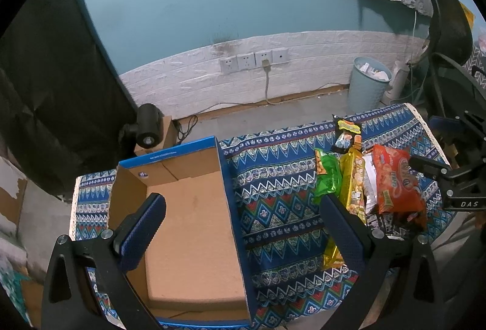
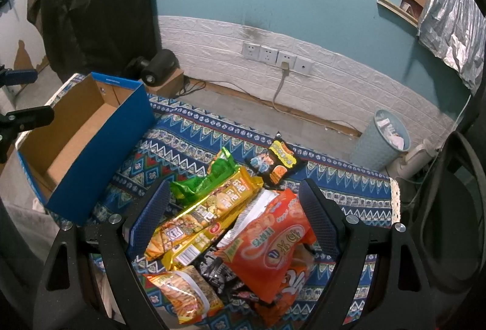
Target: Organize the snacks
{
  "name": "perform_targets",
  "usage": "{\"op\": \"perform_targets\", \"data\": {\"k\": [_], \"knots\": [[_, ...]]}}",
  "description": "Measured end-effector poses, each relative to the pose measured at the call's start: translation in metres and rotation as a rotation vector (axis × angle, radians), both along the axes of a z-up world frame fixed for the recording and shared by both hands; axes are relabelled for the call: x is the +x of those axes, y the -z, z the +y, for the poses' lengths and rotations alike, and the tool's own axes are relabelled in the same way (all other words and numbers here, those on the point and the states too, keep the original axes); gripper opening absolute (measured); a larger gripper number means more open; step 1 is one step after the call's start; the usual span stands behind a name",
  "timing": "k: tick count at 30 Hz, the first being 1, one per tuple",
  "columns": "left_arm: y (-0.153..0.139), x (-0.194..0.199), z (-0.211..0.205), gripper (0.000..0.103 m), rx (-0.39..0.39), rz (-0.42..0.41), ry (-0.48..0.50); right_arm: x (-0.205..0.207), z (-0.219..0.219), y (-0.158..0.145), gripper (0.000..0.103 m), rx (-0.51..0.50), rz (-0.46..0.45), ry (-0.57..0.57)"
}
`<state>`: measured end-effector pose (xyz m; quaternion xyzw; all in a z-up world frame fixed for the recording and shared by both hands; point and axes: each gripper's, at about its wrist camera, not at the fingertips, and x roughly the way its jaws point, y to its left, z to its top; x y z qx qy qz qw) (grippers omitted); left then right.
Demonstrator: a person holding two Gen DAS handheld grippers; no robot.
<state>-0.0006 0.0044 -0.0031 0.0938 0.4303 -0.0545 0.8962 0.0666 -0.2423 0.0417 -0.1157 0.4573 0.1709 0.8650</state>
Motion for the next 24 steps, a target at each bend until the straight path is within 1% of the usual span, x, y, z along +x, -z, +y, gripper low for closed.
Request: {"op": "perform_targets", "data": {"k": [24], "knots": [[0.0028, -0.0013, -0.0009, 0.102, 0.009, 0.002, 0.004, 0.0015, -0.0011, 0.0015, 0.085, -0.001, 0.013, 0.007]]}}
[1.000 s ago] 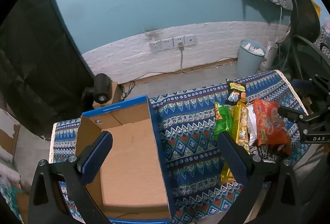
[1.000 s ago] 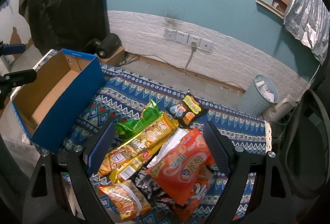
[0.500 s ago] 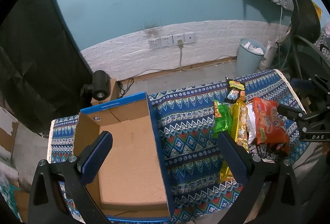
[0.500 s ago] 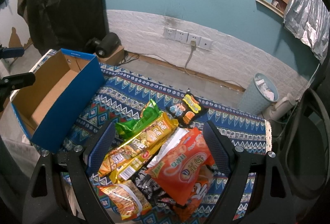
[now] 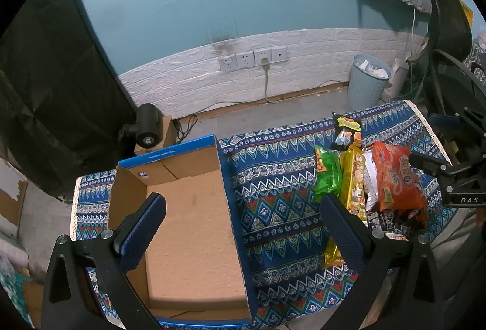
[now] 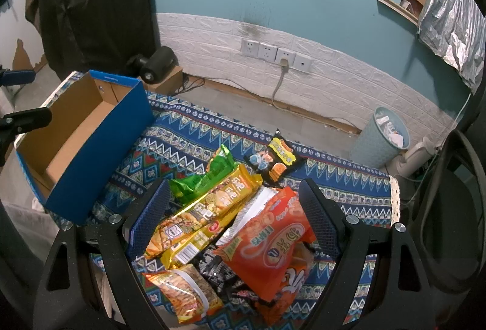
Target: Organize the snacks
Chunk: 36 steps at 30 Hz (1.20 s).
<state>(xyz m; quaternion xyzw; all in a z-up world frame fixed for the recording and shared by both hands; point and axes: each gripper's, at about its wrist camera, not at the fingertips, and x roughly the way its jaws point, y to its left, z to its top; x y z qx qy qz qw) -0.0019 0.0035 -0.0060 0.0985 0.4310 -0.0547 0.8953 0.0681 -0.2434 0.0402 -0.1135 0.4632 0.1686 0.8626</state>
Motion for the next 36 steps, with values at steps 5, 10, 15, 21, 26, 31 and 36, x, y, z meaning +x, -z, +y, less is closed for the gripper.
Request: {"op": "perform_targets", "data": {"k": [5, 10, 15, 21, 26, 31, 36], "knots": [[0.0003, -0.0003, -0.0001, 0.102, 0.001, 0.000, 0.000, -0.0002, -0.0007, 0.0003, 0.085, 0.000, 0.000, 0.000], [0.0001, 0.0001, 0.0001, 0.102, 0.000, 0.001, 0.000, 0.0000, -0.0008, 0.0001, 0.085, 0.000, 0.001, 0.000], [0.0005, -0.0006, -0.0003, 0.102, 0.001, 0.001, 0.000, -0.0001, -0.0013, 0.0001, 0.085, -0.001, 0.001, 0.000], [0.0008, -0.0008, 0.0004, 0.102, 0.001, 0.002, 0.000, -0.0003, -0.0017, 0.0001, 0.085, -0.002, 0.002, 0.000], [0.0019, -0.0012, 0.0009, 0.102, 0.002, 0.002, 0.000, -0.0012, -0.0037, 0.0015, 0.085, -0.002, 0.002, 0.001], [0.0019, -0.0010, 0.0007, 0.102, 0.003, 0.002, 0.000, -0.0017, -0.0053, 0.0021, 0.085, -0.006, 0.006, 0.002], [0.0018, -0.0008, 0.0006, 0.102, 0.003, 0.003, 0.000, -0.0019, -0.0052, 0.0023, 0.085, -0.009, 0.008, 0.002]]}}
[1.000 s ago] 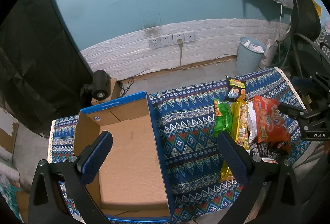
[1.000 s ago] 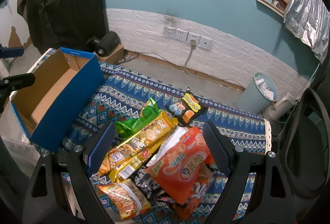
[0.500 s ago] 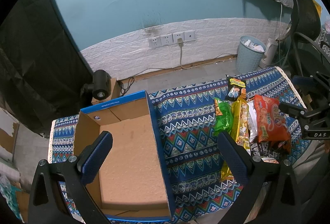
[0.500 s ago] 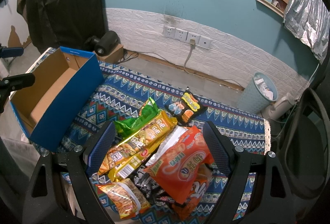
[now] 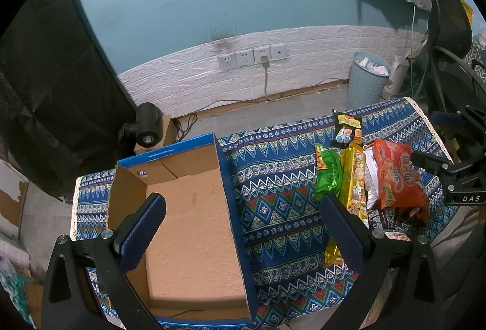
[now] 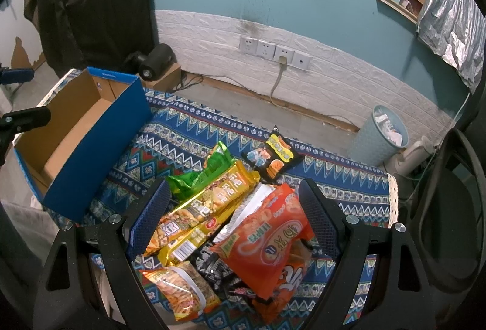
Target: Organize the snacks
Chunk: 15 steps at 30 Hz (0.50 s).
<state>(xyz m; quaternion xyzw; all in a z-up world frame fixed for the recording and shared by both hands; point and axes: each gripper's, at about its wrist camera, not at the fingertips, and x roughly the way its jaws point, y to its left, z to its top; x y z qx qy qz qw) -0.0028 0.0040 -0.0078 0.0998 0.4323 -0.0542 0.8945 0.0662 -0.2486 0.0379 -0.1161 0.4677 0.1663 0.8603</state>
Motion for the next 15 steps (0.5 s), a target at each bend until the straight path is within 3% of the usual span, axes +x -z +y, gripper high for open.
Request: {"op": "perform_targets", "data": {"k": [15], "knots": [[0.0022, -0.0011, -0.0017, 0.102, 0.002, -0.001, 0.003, 0.0007, 0.0002, 0.0000, 0.085, -0.003, 0.001, 0.000]]}}
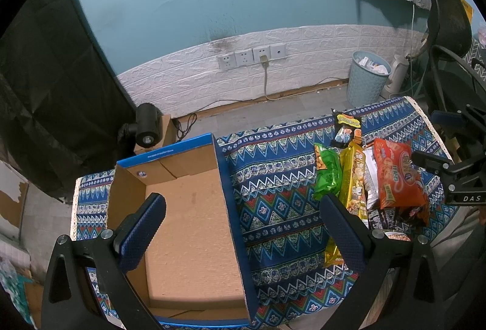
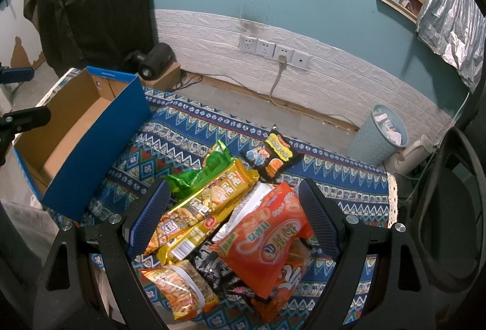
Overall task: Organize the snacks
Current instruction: 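Lower the right tool onto the orange chip bag while the left tool grips the yellow biscuit stick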
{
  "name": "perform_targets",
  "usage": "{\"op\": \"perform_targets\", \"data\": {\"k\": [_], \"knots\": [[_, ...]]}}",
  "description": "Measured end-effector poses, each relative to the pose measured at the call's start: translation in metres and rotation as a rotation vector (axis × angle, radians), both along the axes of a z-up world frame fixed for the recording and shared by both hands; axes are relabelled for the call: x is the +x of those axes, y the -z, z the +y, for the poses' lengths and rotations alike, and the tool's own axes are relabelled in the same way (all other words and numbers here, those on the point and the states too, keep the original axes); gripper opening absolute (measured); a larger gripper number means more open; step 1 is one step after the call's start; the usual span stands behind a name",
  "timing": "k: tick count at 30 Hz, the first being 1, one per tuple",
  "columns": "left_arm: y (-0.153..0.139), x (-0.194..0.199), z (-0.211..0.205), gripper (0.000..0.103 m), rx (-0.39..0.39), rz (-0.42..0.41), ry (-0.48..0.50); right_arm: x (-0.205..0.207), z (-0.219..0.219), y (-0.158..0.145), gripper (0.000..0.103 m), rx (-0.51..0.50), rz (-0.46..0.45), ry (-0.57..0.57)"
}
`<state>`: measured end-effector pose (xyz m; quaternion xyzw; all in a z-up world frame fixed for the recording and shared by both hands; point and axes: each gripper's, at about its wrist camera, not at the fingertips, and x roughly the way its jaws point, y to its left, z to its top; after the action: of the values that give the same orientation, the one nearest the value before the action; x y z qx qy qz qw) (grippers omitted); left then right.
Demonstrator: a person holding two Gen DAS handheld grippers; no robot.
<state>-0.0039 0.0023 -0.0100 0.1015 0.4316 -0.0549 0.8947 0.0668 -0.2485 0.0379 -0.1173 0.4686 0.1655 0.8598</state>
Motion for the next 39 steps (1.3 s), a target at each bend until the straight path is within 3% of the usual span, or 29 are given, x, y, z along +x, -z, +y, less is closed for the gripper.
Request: {"op": "perform_targets", "data": {"k": [19, 33, 39], "knots": [[0.016, 0.016, -0.028, 0.102, 0.024, 0.058, 0.038, 0.005, -0.018, 0.011, 0.085, -0.043, 0.056, 0.081], [0.077, 0.048, -0.089, 0.102, 0.061, 0.211, 0.141, 0.024, -0.063, 0.056, 0.085, -0.014, 0.209, 0.272], [0.099, 0.059, -0.102, 0.102, 0.070, 0.232, 0.168, 0.030, -0.068, 0.085, 0.085, 0.024, 0.276, 0.315]]}}
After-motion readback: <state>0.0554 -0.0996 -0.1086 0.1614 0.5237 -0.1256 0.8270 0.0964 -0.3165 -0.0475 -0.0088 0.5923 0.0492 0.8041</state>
